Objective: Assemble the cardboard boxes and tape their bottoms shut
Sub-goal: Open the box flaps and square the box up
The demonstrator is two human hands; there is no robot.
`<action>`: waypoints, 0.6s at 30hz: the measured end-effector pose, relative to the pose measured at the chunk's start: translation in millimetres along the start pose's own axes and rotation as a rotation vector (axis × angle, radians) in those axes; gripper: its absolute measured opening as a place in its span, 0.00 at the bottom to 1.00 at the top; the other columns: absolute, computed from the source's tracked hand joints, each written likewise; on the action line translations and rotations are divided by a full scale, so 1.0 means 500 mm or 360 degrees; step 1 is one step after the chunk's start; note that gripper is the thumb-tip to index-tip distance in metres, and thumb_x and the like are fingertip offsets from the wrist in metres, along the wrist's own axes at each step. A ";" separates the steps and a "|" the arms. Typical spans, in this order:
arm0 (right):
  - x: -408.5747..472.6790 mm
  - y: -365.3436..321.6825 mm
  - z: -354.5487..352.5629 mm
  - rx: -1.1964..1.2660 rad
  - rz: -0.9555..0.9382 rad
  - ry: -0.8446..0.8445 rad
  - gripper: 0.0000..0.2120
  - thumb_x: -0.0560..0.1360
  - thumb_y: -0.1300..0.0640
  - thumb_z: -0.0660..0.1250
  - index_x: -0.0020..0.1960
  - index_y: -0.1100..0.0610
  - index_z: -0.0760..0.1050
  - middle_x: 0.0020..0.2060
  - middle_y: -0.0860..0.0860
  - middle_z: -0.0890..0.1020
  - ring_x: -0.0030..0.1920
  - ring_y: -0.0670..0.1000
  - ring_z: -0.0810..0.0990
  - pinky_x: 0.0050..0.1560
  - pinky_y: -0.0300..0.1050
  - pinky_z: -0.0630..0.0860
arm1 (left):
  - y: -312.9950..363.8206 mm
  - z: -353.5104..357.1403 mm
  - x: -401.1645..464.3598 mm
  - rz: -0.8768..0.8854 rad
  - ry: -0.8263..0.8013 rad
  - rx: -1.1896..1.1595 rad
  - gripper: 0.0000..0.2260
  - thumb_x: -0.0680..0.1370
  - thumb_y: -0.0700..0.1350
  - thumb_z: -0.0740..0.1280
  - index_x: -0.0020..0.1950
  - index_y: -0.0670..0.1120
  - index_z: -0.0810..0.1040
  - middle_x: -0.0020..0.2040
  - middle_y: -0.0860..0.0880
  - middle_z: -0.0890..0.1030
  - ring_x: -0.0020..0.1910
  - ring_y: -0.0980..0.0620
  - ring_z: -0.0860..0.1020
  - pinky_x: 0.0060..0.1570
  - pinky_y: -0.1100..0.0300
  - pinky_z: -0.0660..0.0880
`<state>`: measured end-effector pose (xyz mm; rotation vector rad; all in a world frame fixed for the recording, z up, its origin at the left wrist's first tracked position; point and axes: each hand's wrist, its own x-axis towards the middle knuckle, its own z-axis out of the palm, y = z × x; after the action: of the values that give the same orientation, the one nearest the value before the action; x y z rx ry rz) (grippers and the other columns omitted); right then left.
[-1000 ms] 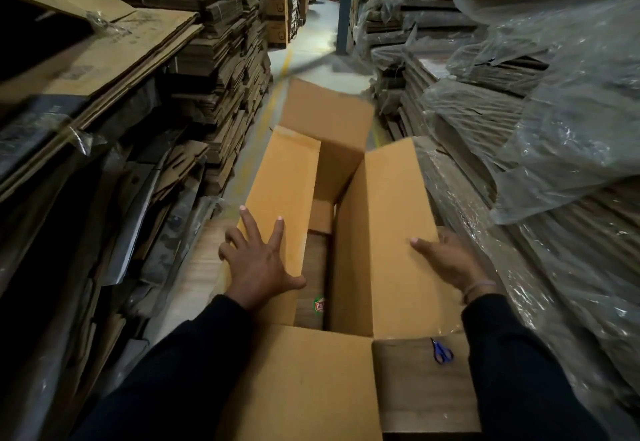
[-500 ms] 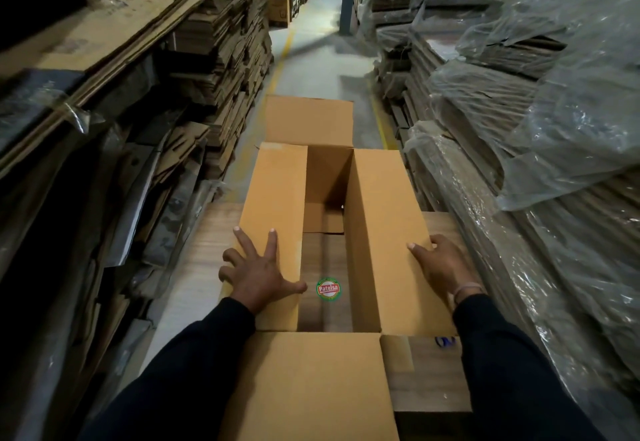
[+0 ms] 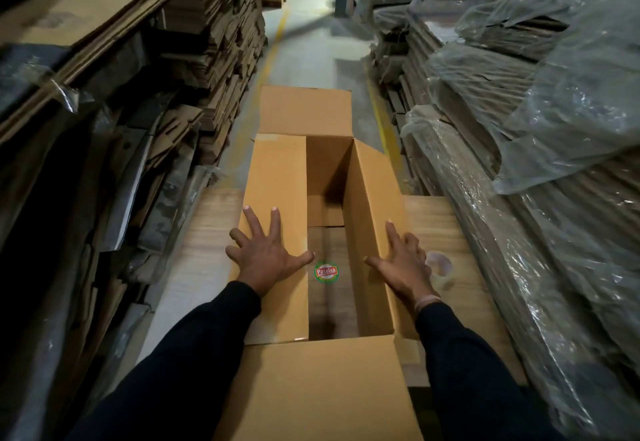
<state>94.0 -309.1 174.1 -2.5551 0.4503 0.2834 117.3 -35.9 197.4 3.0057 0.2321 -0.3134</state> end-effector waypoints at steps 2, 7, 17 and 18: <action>-0.010 0.017 0.013 0.0199 -0.0002 -0.0052 0.47 0.76 0.37 0.71 0.83 0.31 0.42 0.83 0.52 0.52 0.81 0.64 0.57 0.78 0.70 0.59 | -0.002 0.011 -0.009 -0.0002 -0.0003 -0.0014 0.58 0.66 0.84 0.60 0.84 0.57 0.38 0.82 0.38 0.33 0.75 0.26 0.54 0.66 0.35 0.66; -0.005 0.009 0.009 0.0117 -0.0031 0.0007 0.46 0.77 0.36 0.71 0.84 0.33 0.43 0.84 0.54 0.53 0.82 0.67 0.54 0.79 0.71 0.57 | 0.011 -0.001 0.004 -0.0059 -0.0109 -0.0144 0.59 0.66 0.80 0.67 0.84 0.56 0.39 0.82 0.38 0.32 0.77 0.23 0.50 0.69 0.31 0.63; -0.022 0.006 0.014 0.0002 -0.0167 0.0224 0.41 0.78 0.32 0.67 0.85 0.38 0.54 0.84 0.55 0.58 0.82 0.64 0.56 0.80 0.67 0.58 | -0.053 -0.074 -0.001 0.0127 -0.0241 -0.0992 0.52 0.71 0.77 0.66 0.86 0.60 0.43 0.86 0.45 0.42 0.83 0.33 0.48 0.79 0.33 0.54; -0.021 0.008 0.013 0.0014 -0.0176 0.0223 0.41 0.78 0.32 0.68 0.85 0.39 0.55 0.84 0.56 0.58 0.82 0.65 0.56 0.81 0.66 0.58 | -0.072 -0.087 0.003 0.0206 -0.0274 -0.1218 0.51 0.71 0.76 0.65 0.86 0.59 0.46 0.87 0.46 0.48 0.84 0.38 0.51 0.80 0.36 0.55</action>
<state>82.0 -306.1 169.6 -2.5903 0.3590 0.0621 121.6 5.2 236.2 2.2138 0.1041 -0.3643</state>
